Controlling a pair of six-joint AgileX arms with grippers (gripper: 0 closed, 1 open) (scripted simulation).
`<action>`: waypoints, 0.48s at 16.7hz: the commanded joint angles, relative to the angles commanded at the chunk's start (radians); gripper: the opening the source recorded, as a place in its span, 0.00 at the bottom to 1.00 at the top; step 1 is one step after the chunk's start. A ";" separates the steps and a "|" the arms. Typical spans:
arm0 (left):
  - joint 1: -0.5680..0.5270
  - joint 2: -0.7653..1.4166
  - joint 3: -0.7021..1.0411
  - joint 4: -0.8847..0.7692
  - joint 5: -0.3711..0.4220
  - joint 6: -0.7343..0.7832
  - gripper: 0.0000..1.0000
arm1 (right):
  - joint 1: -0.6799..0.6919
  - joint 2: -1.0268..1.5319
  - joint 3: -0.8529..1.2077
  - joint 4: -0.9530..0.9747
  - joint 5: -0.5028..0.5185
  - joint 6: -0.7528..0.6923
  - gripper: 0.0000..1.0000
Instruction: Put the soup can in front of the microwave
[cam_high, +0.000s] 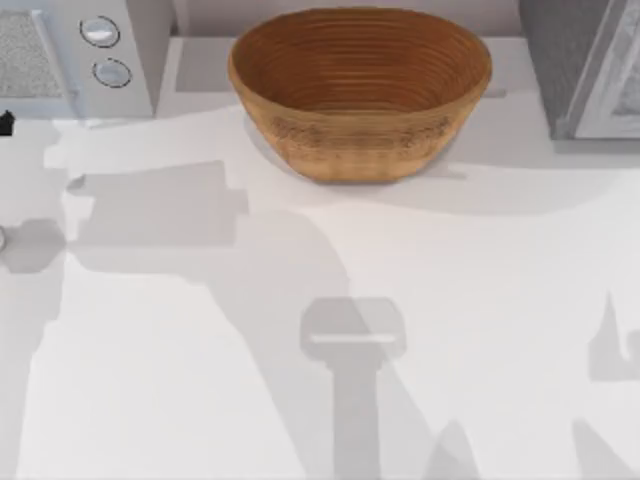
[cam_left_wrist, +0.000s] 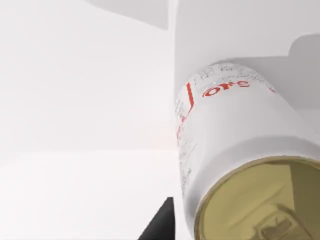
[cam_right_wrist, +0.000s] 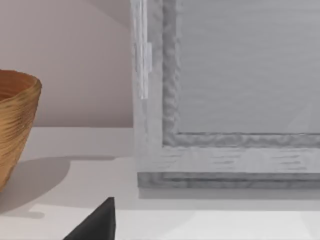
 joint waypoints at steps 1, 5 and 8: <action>0.000 0.000 0.000 0.000 0.000 0.000 0.90 | 0.000 0.000 0.000 0.000 0.000 0.000 1.00; 0.000 0.000 0.000 0.000 0.000 0.000 1.00 | 0.000 0.000 0.000 0.000 0.000 0.000 1.00; 0.000 0.000 0.000 0.000 0.000 0.000 1.00 | 0.000 0.000 0.000 0.000 0.000 0.000 1.00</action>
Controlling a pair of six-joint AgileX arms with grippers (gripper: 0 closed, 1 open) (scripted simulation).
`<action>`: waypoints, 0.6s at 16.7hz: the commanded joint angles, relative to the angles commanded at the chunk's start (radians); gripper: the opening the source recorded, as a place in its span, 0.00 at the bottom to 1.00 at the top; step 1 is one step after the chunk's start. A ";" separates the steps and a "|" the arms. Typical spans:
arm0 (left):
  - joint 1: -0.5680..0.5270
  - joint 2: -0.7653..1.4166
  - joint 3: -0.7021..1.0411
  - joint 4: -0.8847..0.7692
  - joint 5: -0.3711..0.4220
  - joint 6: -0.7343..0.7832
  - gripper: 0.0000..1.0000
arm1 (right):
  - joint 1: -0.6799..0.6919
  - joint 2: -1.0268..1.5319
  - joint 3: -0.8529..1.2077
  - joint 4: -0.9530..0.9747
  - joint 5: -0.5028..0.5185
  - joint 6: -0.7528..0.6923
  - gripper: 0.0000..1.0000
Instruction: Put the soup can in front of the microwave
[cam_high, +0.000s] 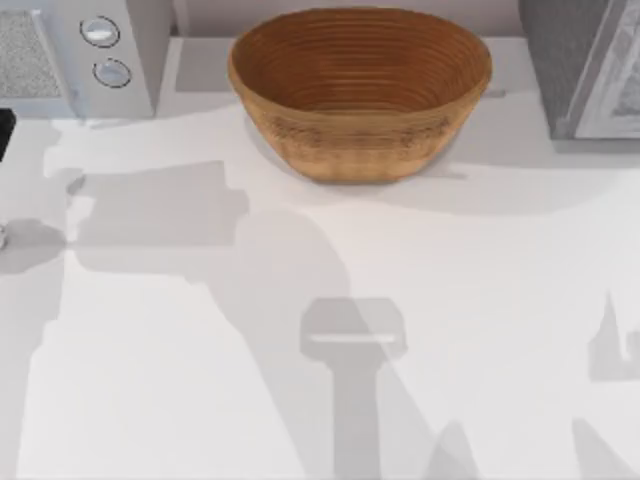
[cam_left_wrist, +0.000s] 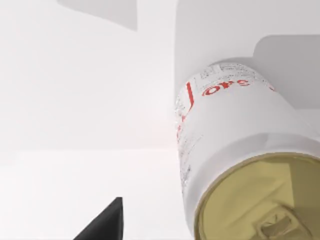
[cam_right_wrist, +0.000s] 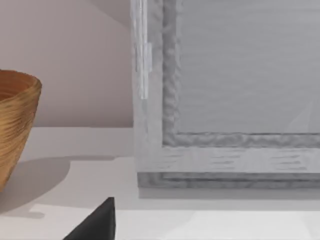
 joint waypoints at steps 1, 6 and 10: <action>0.000 0.000 0.000 0.000 0.000 0.000 1.00 | 0.000 0.000 0.000 0.000 0.000 0.000 1.00; -0.001 0.003 0.042 -0.042 0.000 0.000 1.00 | 0.000 0.000 0.000 0.000 0.000 0.000 1.00; -0.002 0.002 0.153 -0.151 0.000 -0.001 1.00 | 0.000 0.000 0.000 0.000 0.000 0.000 1.00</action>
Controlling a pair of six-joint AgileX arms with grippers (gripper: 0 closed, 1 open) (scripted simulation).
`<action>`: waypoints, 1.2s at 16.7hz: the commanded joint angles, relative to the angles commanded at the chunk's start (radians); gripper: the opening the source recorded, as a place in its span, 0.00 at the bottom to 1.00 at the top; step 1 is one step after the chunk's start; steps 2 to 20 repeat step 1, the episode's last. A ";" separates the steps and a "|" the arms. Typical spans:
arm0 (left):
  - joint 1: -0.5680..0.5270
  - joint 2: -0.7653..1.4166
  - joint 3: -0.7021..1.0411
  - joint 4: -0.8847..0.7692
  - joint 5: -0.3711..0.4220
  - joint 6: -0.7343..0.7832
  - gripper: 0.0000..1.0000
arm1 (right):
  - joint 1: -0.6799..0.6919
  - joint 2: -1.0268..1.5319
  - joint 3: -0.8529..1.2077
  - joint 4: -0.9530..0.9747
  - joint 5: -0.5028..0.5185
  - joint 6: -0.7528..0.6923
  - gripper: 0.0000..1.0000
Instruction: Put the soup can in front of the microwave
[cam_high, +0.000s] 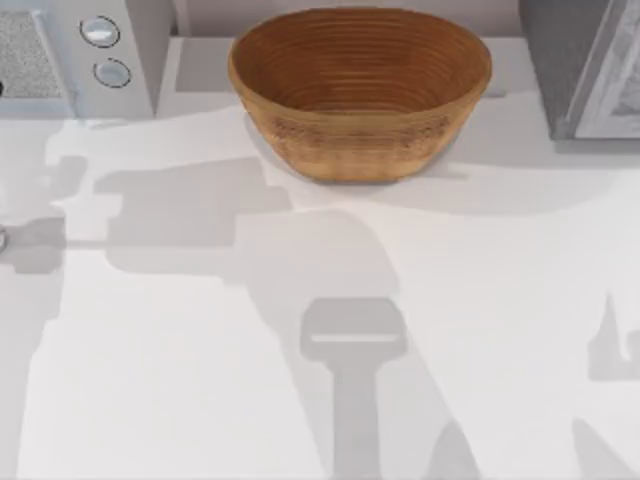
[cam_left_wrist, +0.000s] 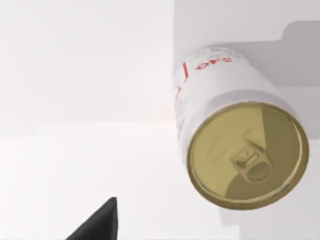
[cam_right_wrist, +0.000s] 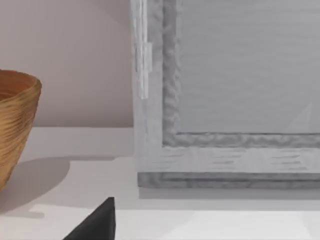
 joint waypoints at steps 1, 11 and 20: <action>0.000 0.000 0.008 -0.008 0.000 0.000 1.00 | 0.000 0.000 0.000 0.000 0.000 0.000 1.00; 0.000 0.000 0.008 -0.008 0.000 0.000 1.00 | 0.000 0.000 0.000 0.000 0.000 0.000 1.00; 0.000 0.000 0.008 -0.008 0.000 0.000 1.00 | 0.000 0.000 0.000 0.000 0.000 0.000 1.00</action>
